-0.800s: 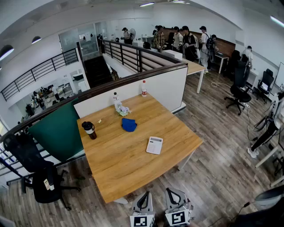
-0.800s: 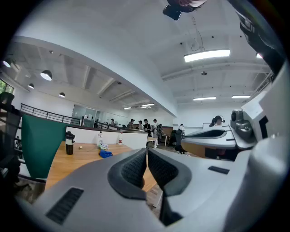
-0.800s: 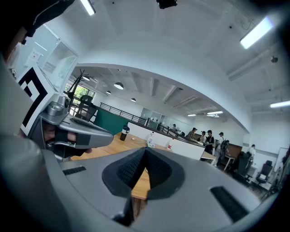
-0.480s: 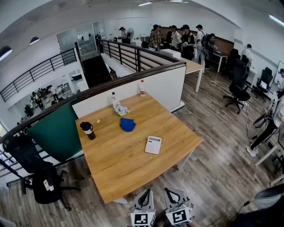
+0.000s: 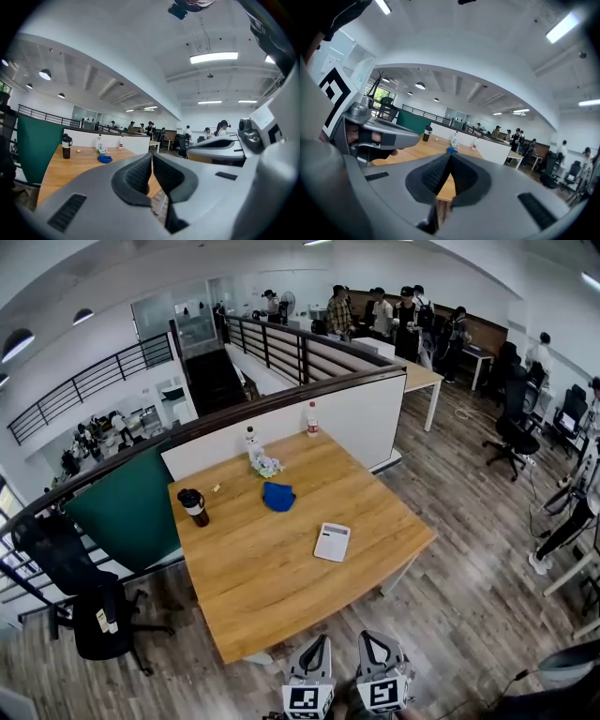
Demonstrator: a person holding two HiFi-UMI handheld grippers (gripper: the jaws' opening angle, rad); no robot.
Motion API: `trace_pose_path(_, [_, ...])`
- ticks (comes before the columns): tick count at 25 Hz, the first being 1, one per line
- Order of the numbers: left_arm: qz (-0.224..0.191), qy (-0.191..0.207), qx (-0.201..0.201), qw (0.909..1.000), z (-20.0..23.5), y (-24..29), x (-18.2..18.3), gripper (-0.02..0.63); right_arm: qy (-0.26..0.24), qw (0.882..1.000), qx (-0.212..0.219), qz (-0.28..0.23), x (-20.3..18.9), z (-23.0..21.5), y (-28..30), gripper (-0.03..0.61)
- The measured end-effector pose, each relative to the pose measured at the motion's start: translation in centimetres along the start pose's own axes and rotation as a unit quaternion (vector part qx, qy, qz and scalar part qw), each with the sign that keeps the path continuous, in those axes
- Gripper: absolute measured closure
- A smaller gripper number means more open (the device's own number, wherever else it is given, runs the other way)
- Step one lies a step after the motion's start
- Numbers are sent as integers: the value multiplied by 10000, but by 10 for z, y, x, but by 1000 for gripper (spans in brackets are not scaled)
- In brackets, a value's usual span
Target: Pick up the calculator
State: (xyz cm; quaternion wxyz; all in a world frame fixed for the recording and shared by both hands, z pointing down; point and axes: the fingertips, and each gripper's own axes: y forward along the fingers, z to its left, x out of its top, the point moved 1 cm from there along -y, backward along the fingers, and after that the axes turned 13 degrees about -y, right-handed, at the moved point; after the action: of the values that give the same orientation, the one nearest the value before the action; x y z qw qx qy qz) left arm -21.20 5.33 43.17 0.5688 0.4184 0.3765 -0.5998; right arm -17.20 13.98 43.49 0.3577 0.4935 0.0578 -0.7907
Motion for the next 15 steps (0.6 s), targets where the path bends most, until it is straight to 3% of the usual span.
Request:
trace_pose_path(4, [-16, 34, 23, 10000, 2, 4, 0, 586, -171, 9997, -165, -41, -1, -5, 5, 572])
trace_pose_path(9, [11, 69, 80, 9999, 5, 10, -2, 586, -141, 9998, -79, -67, -2, -5, 13, 572])
trace_pose_path(15, [154, 93, 160, 9997, 5, 25, -11, 586, -450, 9989, -10, -136, -6, -10, 19, 572])
